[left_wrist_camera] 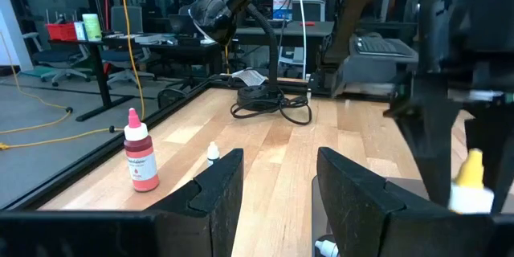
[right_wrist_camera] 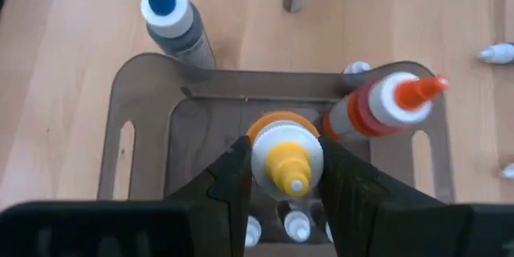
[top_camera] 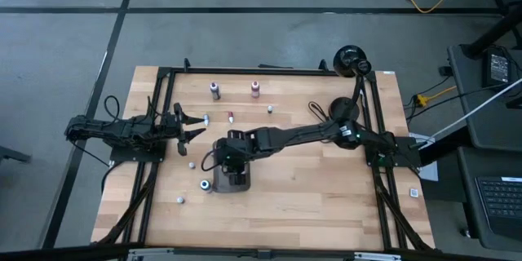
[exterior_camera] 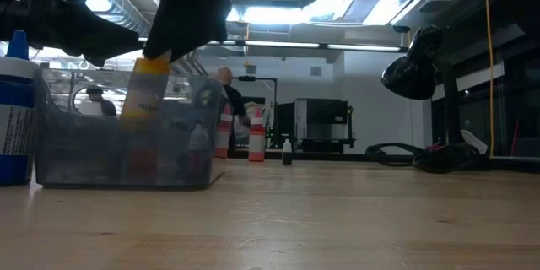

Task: Pick & Place food coloring
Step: Put the yellow food coloring bottle into the bin

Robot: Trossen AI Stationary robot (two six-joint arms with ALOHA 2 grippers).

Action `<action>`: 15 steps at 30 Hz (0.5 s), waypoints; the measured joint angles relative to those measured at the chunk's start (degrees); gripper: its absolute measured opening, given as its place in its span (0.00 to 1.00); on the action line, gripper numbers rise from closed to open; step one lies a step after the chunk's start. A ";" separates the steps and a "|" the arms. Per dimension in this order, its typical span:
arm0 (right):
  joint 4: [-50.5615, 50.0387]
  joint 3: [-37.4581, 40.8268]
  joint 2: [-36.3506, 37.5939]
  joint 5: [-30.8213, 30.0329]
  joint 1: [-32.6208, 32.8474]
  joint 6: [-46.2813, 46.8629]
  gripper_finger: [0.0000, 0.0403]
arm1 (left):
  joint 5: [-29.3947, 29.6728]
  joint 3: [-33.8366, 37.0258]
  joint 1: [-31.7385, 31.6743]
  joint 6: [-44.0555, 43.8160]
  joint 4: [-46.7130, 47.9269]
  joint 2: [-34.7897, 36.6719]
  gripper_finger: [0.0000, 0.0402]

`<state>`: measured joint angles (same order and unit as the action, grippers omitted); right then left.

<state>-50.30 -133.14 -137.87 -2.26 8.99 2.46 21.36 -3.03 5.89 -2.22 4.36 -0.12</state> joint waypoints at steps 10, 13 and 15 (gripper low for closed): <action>2.14 0.02 -1.97 -0.08 -0.87 -0.13 0.31 | -0.02 0.00 -0.01 0.01 0.00 0.00 0.39; 2.24 0.04 -2.24 -0.04 -0.98 -0.15 0.31 | -0.02 0.01 -0.01 0.00 -0.01 0.01 0.39; 3.58 0.03 -2.24 -0.09 -1.04 -0.25 0.32 | -0.02 0.01 -0.02 0.00 0.00 0.00 0.39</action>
<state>-46.72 -133.11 -140.11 -2.35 7.94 2.21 21.34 -3.01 5.87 -2.22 4.36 -0.12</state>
